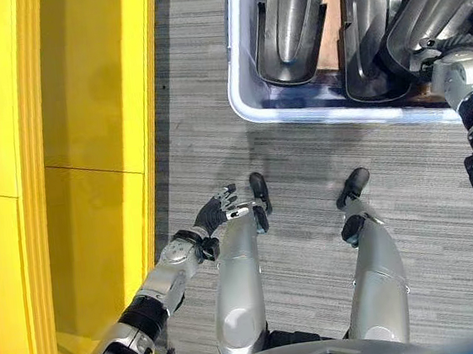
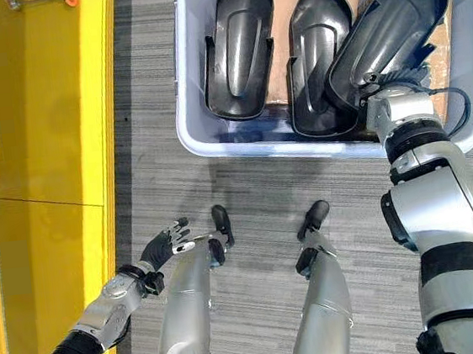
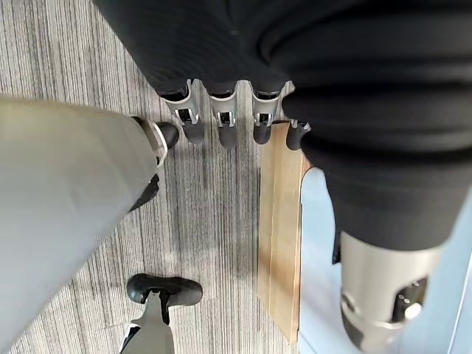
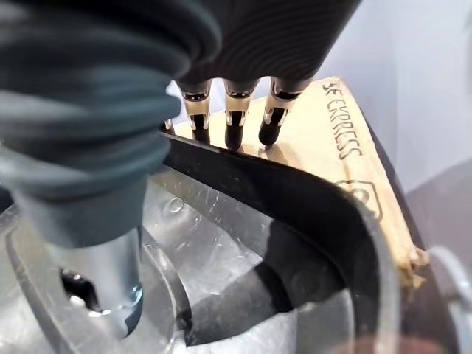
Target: Move parts from the plastic box to the shelf.
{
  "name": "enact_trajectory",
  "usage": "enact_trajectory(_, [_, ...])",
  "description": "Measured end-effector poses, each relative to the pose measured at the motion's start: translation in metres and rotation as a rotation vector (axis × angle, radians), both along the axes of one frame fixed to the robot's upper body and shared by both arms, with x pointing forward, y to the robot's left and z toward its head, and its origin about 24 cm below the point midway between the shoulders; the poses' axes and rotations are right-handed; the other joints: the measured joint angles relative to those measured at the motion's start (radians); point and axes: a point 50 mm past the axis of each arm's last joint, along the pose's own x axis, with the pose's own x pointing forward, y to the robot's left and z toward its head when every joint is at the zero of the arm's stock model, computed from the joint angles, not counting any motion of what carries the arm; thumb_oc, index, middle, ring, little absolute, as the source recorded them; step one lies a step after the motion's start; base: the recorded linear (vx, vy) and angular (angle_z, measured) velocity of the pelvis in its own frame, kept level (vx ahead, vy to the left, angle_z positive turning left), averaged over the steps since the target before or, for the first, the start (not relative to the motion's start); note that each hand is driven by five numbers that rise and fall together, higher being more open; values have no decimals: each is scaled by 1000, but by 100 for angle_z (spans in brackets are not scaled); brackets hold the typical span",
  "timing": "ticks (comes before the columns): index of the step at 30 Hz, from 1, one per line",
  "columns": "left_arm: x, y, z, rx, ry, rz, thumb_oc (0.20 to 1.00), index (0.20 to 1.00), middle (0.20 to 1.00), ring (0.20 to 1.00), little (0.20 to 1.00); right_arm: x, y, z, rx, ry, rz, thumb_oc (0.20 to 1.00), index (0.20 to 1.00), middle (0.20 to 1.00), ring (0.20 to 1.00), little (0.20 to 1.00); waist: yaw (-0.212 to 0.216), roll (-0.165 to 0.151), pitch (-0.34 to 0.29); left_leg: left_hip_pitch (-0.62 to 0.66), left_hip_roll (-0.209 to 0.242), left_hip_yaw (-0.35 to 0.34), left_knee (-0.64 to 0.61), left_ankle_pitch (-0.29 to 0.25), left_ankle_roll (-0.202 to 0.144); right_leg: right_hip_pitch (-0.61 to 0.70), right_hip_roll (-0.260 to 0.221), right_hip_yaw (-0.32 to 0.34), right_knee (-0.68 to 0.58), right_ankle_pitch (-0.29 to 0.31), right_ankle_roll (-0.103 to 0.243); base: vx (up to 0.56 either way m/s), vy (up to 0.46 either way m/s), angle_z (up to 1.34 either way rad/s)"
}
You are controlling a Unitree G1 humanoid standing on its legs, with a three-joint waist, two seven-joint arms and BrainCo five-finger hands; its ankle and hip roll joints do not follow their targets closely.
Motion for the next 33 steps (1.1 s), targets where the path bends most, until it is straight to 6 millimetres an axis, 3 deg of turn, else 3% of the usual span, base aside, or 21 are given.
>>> enact_trajectory(2, [0, 0, 0, 0, 0, 0, 1000, 1000, 1000, 1000, 1000, 0, -1, 0, -3, 2, -2, 1000, 1000, 1000, 1000, 1000, 0, 0, 0, -4, 0, -2, 1, 0, 0, -2, -1, -1, 0, 0, 0, 9, 3, 2])
enact_trajectory(3, [0, 0, 0, 0, 0, 0, 1000, 1000, 1000, 1000, 1000, -1, -1, 1, -3, 4, -2, 956, 956, 956, 956, 956, -1, 0, 0, -7, 0, -3, 1, 0, 0, -4, -1, -2, 0, 0, 0, 0, 0, 0])
enact_trajectory(4, [0, 0, 0, 0, 0, 0, 1000, 1000, 1000, 1000, 1000, -1, -1, 2, -4, 7, -3, 780, 780, 780, 780, 780, 0, 0, 0, -10, 0, -3, 1, 0, -1, -7, -2, -2, 0, 0, 0, 0, 0, 0])
enact_trajectory(5, [0, 0, 0, 0, 0, 0, 1000, 1000, 1000, 1000, 1000, -1, -1, 3, -5, 10, -4, 200, 200, 200, 200, 200, -1, 0, 0, -11, 0, -3, 1, 0, -1, -8, -2, -2, 0, 0, 0, 0, 0, 0])
enact_trajectory(8, [-1, 2, 0, 7, 7, 4, 1000, 1000, 1000, 1000, 1000, -1, -2, 8, -74, 30, -3, 200, 200, 200, 200, 200, -6, -15, -19, -45, 2, -3, 1, 3, -2, -45, -4, -10, 10, -3, 1, 0, 0, 0])
enact_trajectory(14, [-2, 0, -2, 5, 16, 4, 1000, 1000, 1000, 1000, 1000, -9, -20, 26, -104, -52, -63, 200, 200, 200, 200, 200, -7, -16, -18, -116, 1, -6, 19, 9, -2, -121, -12, -12, 41, -9, -7, -16, 8, 0])
enact_trajectory(24, [6, -2, 3, -7, -60, 58, 1000, 1000, 1000, 1000, 1000, -15, -11, 57, -321, -285, -215, 200, 200, 200, 200, 200, -26, -13, -25, -267, 11, -15, 34, 27, -3, -283, -15, -7, 86, -17, -20, -43, 1, 1])
enact_trajectory(28, [15, -3, 10, -13, -94, 70, 1000, 1000, 1000, 1000, 1000, -15, -9, 64, -318, -338, -217, 200, 200, 200, 200, 200, -30, -39, -41, -324, 22, -14, 32, 37, 2, -337, -11, -16, 84, -18, -17, -24, -19, -2])
enact_trajectory(31, [12, -6, 6, -16, -86, 71, 1000, 1000, 1000, 1000, 1000, -12, -7, 43, -310, -299, -209, 200, 200, 200, 200, 200, -25, -44, -53, -302, 11, -24, 39, 39, -9, -327, -17, 1, 112, -29, -13, -57, -22, 7])
enact_trajectory(33, [12, -3, 5, -6, -82, 79, 1000, 1000, 1000, 1000, 1000, -10, -1, 43, -325, -318, -200, 200, 200, 200, 200, 200, -25, -46, -59, -315, 22, -23, 26, 46, -3, -338, -8, -8, 106, -37, -3, -67, -24, -11])
